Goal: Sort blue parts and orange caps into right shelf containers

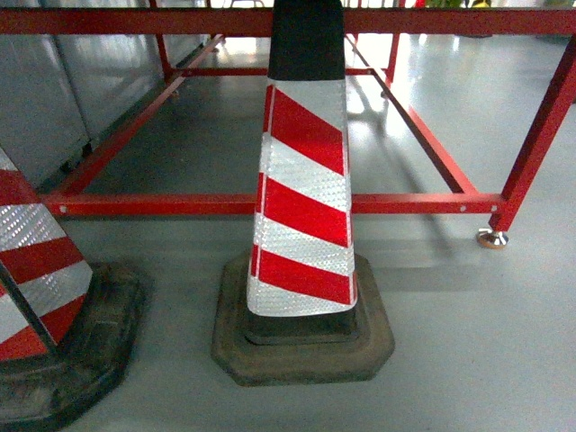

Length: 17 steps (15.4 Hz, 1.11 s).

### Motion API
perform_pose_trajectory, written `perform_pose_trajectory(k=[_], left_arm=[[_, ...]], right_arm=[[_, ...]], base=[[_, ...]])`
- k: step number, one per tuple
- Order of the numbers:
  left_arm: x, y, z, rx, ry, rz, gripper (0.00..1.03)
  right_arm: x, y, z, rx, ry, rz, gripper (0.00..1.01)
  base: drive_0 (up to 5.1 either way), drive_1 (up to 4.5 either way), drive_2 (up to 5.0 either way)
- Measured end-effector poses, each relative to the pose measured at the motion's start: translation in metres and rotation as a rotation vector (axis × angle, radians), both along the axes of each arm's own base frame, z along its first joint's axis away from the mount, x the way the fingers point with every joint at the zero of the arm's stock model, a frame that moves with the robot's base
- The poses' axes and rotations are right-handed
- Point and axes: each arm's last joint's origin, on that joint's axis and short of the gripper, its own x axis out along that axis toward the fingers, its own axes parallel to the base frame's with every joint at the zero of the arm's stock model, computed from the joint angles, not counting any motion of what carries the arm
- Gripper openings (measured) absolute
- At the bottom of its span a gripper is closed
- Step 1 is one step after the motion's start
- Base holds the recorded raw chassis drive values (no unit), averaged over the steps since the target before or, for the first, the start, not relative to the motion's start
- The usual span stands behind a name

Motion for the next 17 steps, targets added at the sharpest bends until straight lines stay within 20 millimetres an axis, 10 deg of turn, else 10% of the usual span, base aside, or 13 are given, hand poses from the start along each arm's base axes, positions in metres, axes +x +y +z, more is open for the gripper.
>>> perform_pose_trajectory(k=[17], left_arm=[[0.0,0.0,0.0,0.0,0.0,0.0,0.98]], right_arm=[[0.0,0.0,0.0,0.0,0.0,0.0,0.98]], base=[[0.0,0.0,0.0]])
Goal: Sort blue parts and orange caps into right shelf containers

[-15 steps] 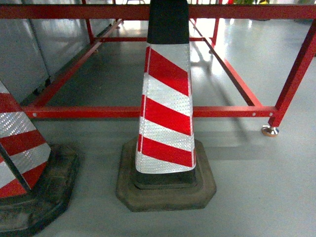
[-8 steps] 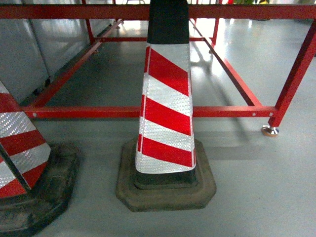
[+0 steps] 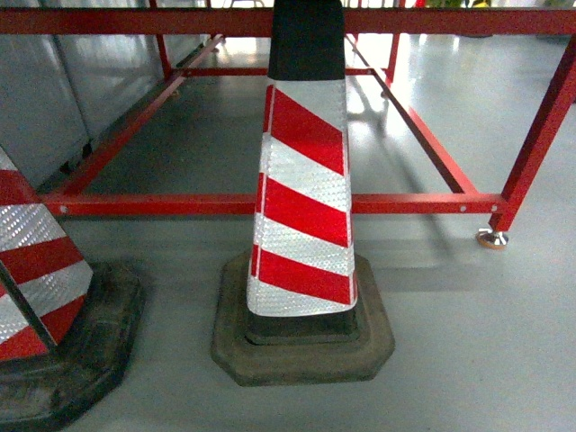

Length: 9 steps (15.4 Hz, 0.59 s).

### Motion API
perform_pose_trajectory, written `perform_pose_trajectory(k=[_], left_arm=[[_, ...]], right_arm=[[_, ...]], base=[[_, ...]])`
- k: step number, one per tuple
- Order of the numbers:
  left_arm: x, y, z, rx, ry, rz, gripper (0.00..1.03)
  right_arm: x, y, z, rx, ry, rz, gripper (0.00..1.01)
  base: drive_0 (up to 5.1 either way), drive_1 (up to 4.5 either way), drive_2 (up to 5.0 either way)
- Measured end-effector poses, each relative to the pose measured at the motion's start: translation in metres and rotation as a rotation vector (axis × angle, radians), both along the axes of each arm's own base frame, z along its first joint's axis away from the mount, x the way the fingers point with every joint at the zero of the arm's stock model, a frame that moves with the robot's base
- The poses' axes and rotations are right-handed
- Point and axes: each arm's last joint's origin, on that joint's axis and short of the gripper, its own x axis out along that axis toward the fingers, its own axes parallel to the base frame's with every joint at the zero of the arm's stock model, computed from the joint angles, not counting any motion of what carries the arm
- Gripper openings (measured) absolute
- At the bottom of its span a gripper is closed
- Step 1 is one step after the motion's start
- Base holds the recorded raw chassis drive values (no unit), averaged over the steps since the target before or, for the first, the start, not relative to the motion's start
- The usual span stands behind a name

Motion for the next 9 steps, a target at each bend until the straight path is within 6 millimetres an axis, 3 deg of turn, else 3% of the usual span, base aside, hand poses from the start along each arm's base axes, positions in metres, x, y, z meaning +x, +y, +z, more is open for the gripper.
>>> perform_pose_trajectory(k=[9], left_arm=[[0.0,0.0,0.0,0.002,0.0,-0.002,0.98]], right_arm=[[0.0,0.0,0.0,0.001,0.0,-0.002,0.98]], base=[[0.0,0.0,0.0]])
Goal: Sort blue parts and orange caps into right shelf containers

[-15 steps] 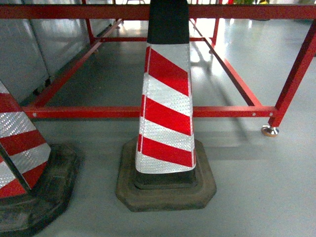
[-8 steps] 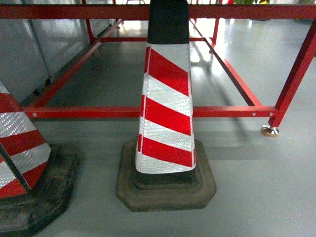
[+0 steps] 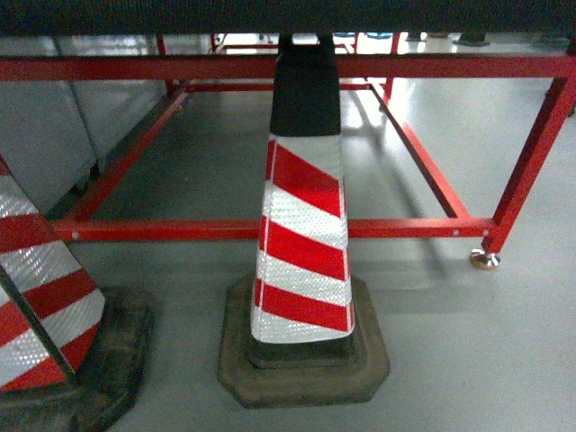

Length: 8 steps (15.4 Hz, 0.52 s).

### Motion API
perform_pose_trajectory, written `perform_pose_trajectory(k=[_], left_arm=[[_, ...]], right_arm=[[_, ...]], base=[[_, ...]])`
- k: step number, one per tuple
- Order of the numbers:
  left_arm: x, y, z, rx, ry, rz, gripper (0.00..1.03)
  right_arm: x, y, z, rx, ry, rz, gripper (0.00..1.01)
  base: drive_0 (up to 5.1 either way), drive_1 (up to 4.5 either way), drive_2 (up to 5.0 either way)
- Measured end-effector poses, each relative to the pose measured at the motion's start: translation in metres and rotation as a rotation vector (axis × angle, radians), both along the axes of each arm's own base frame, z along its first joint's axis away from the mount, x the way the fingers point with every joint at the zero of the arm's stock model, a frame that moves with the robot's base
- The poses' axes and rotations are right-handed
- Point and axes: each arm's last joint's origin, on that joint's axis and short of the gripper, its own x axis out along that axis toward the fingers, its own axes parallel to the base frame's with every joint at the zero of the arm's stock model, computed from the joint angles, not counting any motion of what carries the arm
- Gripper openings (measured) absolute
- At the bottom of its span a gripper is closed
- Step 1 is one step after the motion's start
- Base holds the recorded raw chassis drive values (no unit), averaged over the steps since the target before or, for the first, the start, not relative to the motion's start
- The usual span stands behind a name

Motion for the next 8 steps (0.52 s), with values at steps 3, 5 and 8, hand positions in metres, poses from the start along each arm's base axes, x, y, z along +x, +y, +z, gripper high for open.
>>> perform_pose_trajectory(k=[3,5,8], left_arm=[[0.0,0.0,0.0,0.006,0.0,0.0,0.98],[0.0,0.0,0.0,0.008,0.0,0.001,0.98],[0.0,0.0,0.0,0.009,0.0,0.001,0.98]], right_arm=[[0.0,0.0,0.0001,0.002,-0.001,0.0,0.98],[0.0,0.0,0.0,0.005,0.0,0.001,0.98],[0.0,0.0,-0.0001,0.008,0.001,0.0,0.98]], base=[[0.0,0.0,0.0],[0.0,0.0,0.0],[0.0,0.0,0.0]])
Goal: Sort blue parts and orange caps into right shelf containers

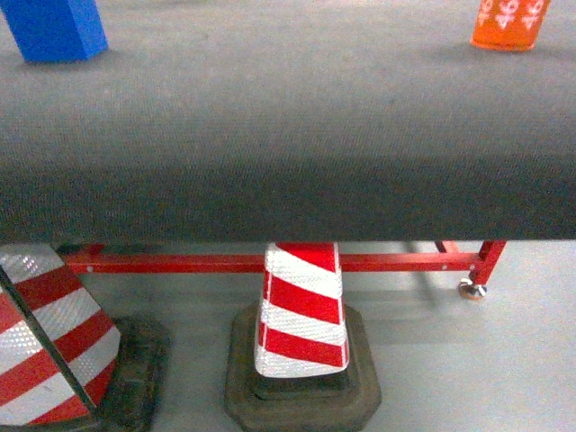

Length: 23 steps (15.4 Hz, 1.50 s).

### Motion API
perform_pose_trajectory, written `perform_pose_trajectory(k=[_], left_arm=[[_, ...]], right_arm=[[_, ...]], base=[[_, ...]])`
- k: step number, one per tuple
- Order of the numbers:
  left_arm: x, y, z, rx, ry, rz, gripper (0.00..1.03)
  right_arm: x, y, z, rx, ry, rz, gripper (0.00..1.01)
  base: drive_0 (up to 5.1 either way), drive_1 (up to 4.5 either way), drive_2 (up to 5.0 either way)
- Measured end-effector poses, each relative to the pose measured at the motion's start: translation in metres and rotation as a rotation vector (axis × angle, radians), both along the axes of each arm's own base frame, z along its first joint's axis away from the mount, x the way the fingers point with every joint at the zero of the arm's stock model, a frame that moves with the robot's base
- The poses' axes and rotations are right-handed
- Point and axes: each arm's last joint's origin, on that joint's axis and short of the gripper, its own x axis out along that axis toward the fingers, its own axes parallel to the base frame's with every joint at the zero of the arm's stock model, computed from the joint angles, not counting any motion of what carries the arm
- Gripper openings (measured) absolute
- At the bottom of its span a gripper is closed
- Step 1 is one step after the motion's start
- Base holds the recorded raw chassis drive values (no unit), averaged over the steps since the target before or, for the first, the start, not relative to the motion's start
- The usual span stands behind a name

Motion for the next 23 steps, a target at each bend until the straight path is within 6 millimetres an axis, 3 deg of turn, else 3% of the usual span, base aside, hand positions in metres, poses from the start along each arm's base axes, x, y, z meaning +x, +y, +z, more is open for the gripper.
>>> perform_pose_trajectory(k=[23], left_arm=[[0.0,0.0,0.0002,0.0,-0.001,0.0,0.98]], right_arm=[[0.0,0.0,0.0,0.0,0.0,0.0,0.98]], base=[[0.0,0.0,0.0]])
